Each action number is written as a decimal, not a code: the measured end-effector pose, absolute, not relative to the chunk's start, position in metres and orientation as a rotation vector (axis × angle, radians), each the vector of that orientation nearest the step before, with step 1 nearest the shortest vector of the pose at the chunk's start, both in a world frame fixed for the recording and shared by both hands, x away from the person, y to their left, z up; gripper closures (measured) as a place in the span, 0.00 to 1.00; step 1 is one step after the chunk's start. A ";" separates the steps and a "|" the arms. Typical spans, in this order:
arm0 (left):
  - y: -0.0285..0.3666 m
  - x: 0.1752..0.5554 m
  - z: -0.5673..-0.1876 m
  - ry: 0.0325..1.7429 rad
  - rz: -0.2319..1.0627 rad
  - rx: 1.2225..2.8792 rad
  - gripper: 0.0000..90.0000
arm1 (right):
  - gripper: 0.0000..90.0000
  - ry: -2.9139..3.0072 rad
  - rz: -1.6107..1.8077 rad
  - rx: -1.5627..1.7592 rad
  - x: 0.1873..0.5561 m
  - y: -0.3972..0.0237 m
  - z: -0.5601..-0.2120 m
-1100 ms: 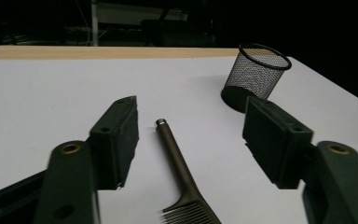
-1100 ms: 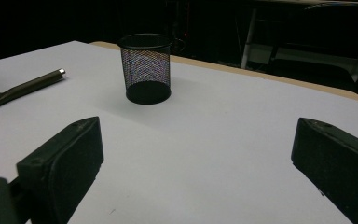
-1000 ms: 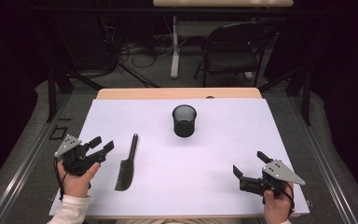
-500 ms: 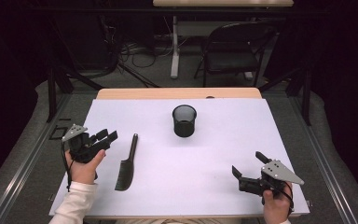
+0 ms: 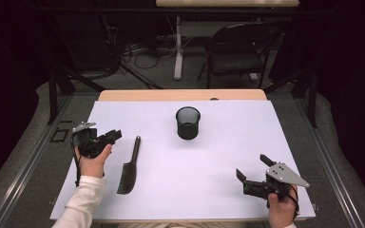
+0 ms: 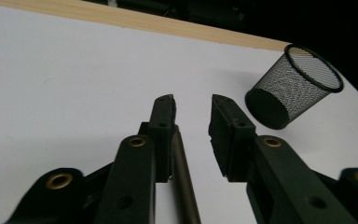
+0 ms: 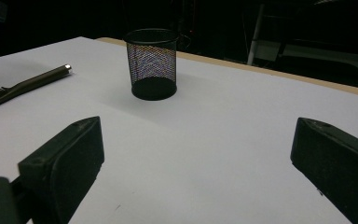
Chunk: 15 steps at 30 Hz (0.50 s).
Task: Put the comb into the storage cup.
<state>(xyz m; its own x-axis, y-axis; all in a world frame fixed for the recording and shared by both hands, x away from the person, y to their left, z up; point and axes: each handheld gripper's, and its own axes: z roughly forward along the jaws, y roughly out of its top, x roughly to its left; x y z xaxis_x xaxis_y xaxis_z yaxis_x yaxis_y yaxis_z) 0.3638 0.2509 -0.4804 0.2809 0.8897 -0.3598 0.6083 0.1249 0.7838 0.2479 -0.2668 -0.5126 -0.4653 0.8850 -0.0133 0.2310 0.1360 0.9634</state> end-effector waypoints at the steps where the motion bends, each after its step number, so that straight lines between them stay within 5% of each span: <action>1: 0.250 0.366 -0.482 1.427 0.364 1.583 0.81 | 0.03 1.799 1.356 1.075 0.248 -0.267 -0.513; 15: 0.236 0.381 -0.504 1.480 0.370 1.654 1.00 | 0.03 1.805 1.352 1.073 0.248 -0.267 -0.513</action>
<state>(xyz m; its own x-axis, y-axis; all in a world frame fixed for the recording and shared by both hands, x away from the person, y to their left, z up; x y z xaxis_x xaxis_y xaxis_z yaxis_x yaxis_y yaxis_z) 0.3813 0.2365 -0.5037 0.2515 0.9151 -0.3154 0.6593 0.0766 0.7479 0.2484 -0.2673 -0.5133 -0.4671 0.8841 -0.0153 0.2338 0.1401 0.9621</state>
